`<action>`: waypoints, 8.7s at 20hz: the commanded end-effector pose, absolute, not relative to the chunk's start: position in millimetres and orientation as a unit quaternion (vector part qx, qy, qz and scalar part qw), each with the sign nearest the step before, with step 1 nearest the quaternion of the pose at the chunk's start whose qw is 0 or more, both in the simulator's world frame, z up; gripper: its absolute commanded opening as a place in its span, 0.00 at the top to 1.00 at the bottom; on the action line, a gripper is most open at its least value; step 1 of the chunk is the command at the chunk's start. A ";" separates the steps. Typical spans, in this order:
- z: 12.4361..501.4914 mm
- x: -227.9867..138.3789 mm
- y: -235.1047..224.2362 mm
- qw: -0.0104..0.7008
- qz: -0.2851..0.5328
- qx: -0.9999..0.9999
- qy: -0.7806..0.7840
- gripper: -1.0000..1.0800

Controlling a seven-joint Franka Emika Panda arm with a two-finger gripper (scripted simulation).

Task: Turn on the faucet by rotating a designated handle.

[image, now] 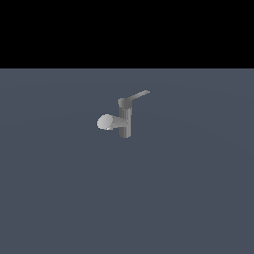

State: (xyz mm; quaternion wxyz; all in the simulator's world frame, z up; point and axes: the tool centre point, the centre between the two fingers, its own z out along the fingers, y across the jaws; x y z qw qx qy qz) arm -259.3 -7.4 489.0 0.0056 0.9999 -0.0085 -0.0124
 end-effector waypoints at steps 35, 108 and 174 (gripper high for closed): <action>484.4 -155.3 -20.2 -0.042 -0.005 0.978 -0.205 1.00; 181.7 98.0 -77.3 0.000 0.000 0.655 -0.756 1.00; 187.3 58.6 66.2 -0.004 0.004 0.647 -0.762 1.00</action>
